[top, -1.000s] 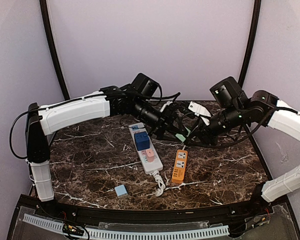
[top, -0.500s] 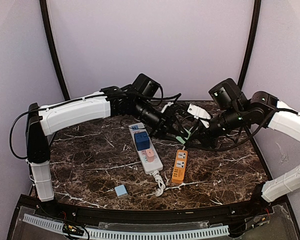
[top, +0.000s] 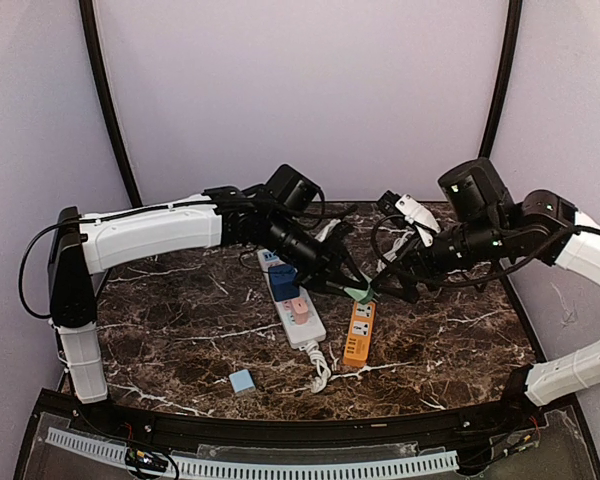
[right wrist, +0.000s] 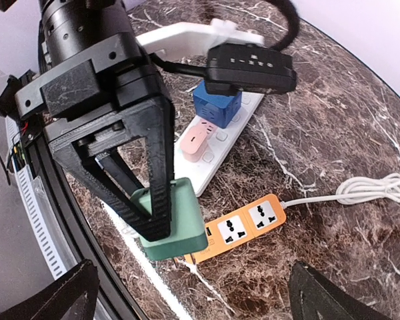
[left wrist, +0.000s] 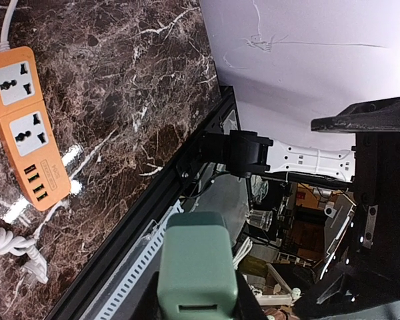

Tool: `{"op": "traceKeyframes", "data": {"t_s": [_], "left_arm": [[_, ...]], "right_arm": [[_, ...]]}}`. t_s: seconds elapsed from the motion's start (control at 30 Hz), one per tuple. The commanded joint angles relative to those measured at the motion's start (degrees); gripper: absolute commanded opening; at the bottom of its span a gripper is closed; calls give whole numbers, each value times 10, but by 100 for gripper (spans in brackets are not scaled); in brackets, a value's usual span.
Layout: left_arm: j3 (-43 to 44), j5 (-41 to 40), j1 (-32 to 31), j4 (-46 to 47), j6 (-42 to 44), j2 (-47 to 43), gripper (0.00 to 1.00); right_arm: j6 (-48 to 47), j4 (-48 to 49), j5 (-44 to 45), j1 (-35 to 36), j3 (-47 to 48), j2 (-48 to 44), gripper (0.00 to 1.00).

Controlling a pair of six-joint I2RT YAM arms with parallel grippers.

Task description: Insert the plug

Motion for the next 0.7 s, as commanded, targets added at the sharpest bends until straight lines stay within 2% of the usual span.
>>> {"op": "traceKeyframes", "data": {"t_s": [0.0,0.17,0.37,0.47,0.67], "left_arm": [[-6,-30,5,-21,37,-30,1],[-4,-49,17,-32,77,-30,1],[1,-114,25,-86,149,-28,1],[5,-130,25,-104,167,-24,1],[36,-164,26,-143,192,-4,1]], "right_arm": [[84,25,74,0,-37,-43,99],[153,27,166,0,-80,-96,99],[223,25,278,0,-135,-145,99],[252,21,294,-2,-146,-149,99],[298,-15,320,-6,-123,-100,99]]}}
